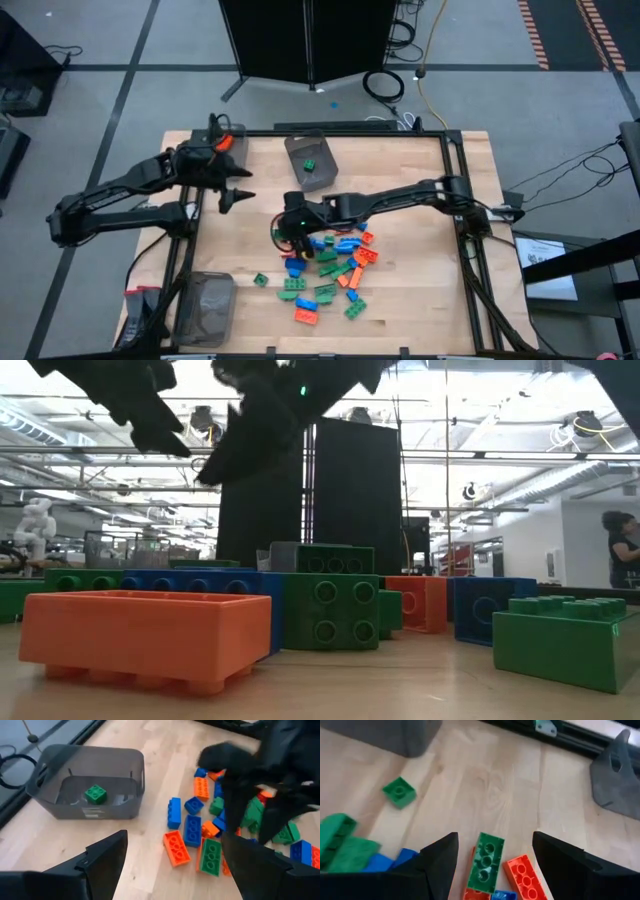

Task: Sort blocks
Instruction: Put the green game piece into the top right black transparent bin

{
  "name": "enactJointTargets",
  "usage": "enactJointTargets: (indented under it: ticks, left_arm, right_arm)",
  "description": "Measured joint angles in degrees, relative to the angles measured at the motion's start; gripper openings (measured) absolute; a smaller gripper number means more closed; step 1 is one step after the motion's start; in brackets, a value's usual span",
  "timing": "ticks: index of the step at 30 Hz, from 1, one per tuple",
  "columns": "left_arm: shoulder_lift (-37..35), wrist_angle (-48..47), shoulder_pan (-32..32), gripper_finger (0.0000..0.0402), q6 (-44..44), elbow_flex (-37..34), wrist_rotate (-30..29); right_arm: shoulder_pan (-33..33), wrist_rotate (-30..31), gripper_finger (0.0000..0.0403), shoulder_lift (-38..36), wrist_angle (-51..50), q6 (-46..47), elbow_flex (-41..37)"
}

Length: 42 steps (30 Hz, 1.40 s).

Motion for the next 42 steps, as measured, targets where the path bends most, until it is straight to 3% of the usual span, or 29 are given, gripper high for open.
enactJointTargets:
  ticks: [7, 12, 37, 42]
  left_arm:
    - [-2.73, 0.05, -1.87, 0.0322, -1.1, 0.0, -1.29]
    - [-2.87, 0.01, -1.89, 0.0322, -1.07, 0.0, -1.3]
    - [-2.87, -2.94, -2.04, 0.0322, 0.08, 0.0, -1.33]
    - [-2.85, -2.89, -2.04, 0.0322, 0.08, 0.0, -1.33]
  right_arm:
    - [-2.65, -0.37, 0.0251, 4.04, 0.76, 4.11, 0.0]
    - [-3.47, -4.44, 0.0251, 4.51, 1.07, 7.09, 0.04]
    - [-3.28, -4.58, 0.025, 8.43, 2.75, 11.88, 0.07]
    - [-3.28, -4.58, 0.0212, 8.46, 2.47, 11.88, 0.07]
